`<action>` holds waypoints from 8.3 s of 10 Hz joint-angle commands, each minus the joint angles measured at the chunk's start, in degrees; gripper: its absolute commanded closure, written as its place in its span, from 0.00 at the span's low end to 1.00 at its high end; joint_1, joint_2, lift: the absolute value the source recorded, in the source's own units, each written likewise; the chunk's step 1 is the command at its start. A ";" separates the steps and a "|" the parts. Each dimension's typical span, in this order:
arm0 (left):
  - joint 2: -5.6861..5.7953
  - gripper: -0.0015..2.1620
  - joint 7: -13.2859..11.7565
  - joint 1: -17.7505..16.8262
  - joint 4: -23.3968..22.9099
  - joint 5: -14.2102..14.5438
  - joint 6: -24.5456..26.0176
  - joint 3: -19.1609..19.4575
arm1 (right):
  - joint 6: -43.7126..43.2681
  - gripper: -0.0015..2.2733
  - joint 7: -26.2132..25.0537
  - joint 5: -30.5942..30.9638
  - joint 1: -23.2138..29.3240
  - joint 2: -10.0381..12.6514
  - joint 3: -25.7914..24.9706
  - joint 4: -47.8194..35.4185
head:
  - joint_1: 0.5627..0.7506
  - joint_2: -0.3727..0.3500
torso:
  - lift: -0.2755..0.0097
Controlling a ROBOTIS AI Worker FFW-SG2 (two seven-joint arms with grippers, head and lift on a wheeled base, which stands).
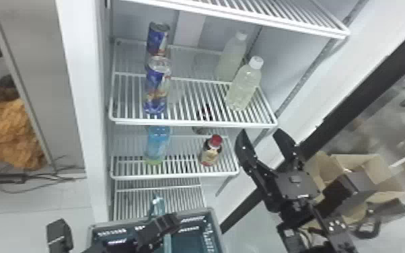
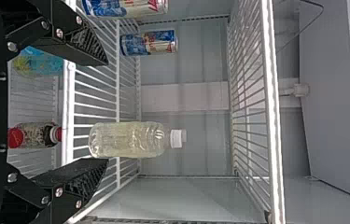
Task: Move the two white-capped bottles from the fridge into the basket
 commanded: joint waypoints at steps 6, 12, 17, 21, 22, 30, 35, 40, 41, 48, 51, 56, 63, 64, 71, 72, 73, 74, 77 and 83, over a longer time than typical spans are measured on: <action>-0.09 0.54 0.00 0.15 -0.01 0.23 -0.28 0.25 | -0.15 0.15 -1.25 0.12 -0.13 0.18 -0.32 0.02 | 0.70 0.03 | 0.97; -0.09 0.54 0.00 0.71 -0.01 0.46 -0.56 0.59 | -0.86 0.15 -1.51 2.06 -7.86 -0.09 -0.89 7.47 | 0.70 0.03 | 0.97; -0.17 0.54 0.00 0.15 -0.01 0.57 -0.42 0.02 | -0.86 0.14 -1.51 3.09 -15.60 -1.58 0.02 15.21 | 0.70 0.03 | 0.97; -0.17 0.54 0.00 -0.13 -0.01 0.68 -0.42 -0.32 | -0.86 0.13 -1.51 3.09 -20.66 -2.46 0.60 19.99 | 0.70 0.03 | 0.97; -0.17 0.54 0.00 -0.13 -0.01 0.80 -0.42 -0.32 | -0.86 0.13 -1.51 3.09 -21.78 -2.55 0.60 21.25 | 0.70 0.03 | 0.97; -0.09 0.54 0.09 -0.41 0.13 1.03 -0.42 -0.66 | -4.23 0.04 -1.77 4.35 -33.17 -3.78 2.54 32.65 | 0.70 0.03 | 0.97; -0.17 0.54 0.17 -0.69 -0.01 1.14 -0.56 -0.78 | -4.65 0.05 -2.04 4.35 -39.36 -4.48 4.14 38.41 | 0.70 0.03 | 0.97; -0.17 0.54 0.17 -0.69 -0.01 1.26 -0.70 -0.78 | -5.07 0.40 -2.74 4.24 -39.64 -4.48 4.48 38.69 | 0.70 0.03 | 0.97; -0.17 0.54 0.17 -0.69 -0.01 1.26 -0.70 -0.78 | -5.50 0.40 -3.00 4.12 -39.50 -4.48 4.48 38.55 | 0.70 0.03 | 0.97; -0.17 0.54 0.17 -0.83 -0.01 1.26 -0.70 -0.89 | -4.65 0.40 -3.09 -3.31 -30.64 -5.71 6.42 24.91 | 0.70 0.03 | 0.97; -0.17 0.54 0.17 -0.97 -0.01 1.26 -0.70 -0.89 | -2.26 0.40 -3.09 -5.48 -22.63 -5.71 6.88 14.93 | 0.70 0.03 | 0.97; -0.09 0.54 0.17 -0.97 -0.01 1.14 -0.56 -0.89 | 3.93 0.40 -2.92 -9.82 -9.55 -5.62 5.62 1.15 | 0.70 0.03 | 0.97; 0.00 0.54 0.17 -0.97 -0.01 0.91 -0.70 -0.66 | 19.68 0.40 -0.28 -12.22 8.59 -3.60 -0.66 -18.40 | 0.70 0.03 | 0.97; 0.00 0.54 0.17 -0.97 0.13 0.91 -0.70 -0.66 | 22.77 0.40 0.16 -12.56 10.00 -3.51 -1.23 -20.09 | 0.70 0.03 | 0.97; 0.09 0.54 0.26 -0.97 0.13 0.57 -0.56 -0.55 | 51.03 0.40 6.58 -10.05 9.15 -4.39 -5.57 -22.76 | 0.70 0.03 | 0.97; 0.09 0.54 0.26 -0.97 0.13 0.34 -0.42 -0.55 | 52.16 0.40 6.84 -9.59 8.17 -4.48 -5.12 -22.06 | 0.70 0.03 | 0.97; 0.09 0.54 0.26 -0.97 0.13 0.46 -0.42 -0.55 | 54.69 0.40 6.93 -9.59 7.19 -4.83 -4.43 -21.21 | 0.70 0.03 | 0.97; 0.09 0.54 0.26 -0.97 0.13 0.46 -0.42 -0.55 | 57.50 0.40 7.28 -9.70 6.06 -5.71 -3.63 -20.65 | 0.70 0.03 | 0.97; 0.00 0.54 0.26 -0.97 0.41 0.46 -0.42 -0.55 | 68.47 0.40 7.98 -9.02 1.98 -6.50 -3.40 -18.54 | 0.70 0.03 | 0.97; 0.00 0.54 0.35 -0.97 0.41 0.57 -0.42 -0.55 | 68.75 0.40 9.04 -9.02 -2.52 -6.94 -0.32 -12.35 | 0.70 0.03 | 0.97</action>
